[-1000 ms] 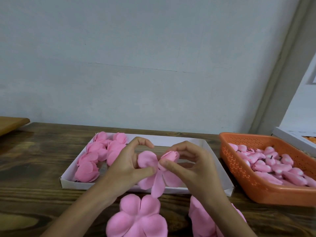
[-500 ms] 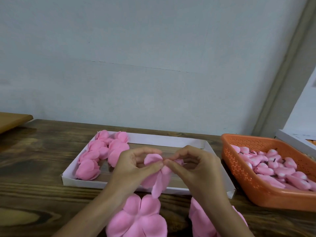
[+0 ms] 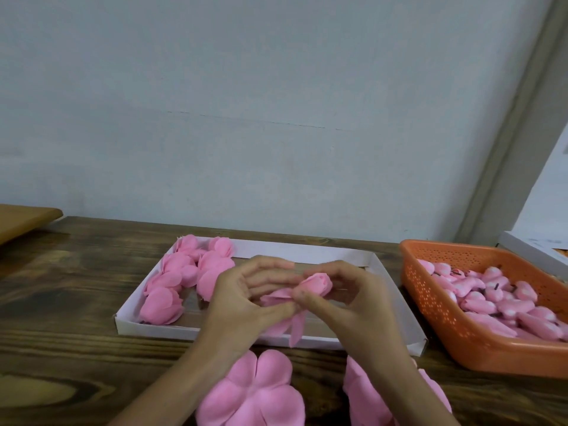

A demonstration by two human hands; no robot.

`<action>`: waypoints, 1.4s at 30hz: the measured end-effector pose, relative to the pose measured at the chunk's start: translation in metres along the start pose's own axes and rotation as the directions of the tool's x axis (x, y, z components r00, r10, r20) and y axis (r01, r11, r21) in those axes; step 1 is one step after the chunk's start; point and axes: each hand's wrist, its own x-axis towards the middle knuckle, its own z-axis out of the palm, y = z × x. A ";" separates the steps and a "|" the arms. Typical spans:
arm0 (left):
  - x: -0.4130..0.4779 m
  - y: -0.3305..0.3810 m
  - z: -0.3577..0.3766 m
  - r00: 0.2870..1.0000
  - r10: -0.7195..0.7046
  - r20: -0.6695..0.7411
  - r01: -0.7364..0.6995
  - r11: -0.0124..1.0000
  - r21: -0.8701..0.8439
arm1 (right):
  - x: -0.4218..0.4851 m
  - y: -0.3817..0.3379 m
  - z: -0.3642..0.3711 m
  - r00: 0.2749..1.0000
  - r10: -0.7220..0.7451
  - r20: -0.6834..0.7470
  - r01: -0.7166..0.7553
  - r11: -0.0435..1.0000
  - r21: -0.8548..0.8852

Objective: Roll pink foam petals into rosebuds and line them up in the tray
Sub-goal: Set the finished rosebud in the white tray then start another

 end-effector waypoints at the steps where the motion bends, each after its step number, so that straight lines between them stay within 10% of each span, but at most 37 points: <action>1: -0.001 0.000 0.000 1.000 0.001 -0.007 -0.001 1.000 -0.012 | 0.000 0.001 0.000 0.999 0.006 0.033 -0.008 0.998 0.067; 8: -0.003 -0.006 0.007 0.997 -0.040 -0.062 0.037 0.997 -0.061 | 0.004 0.005 -0.002 0.994 0.022 0.103 -0.051 0.958 0.284; 30: -0.003 -0.008 0.001 0.952 -0.205 -0.226 0.197 0.979 -0.060 | 0.001 0.007 -0.001 0.996 -0.070 0.060 0.067 0.996 0.055; 42: -0.010 0.003 0.012 0.980 0.047 -0.193 -0.050 0.999 -0.008 | 0.001 0.006 0.001 0.994 -0.077 0.079 0.075 0.997 0.027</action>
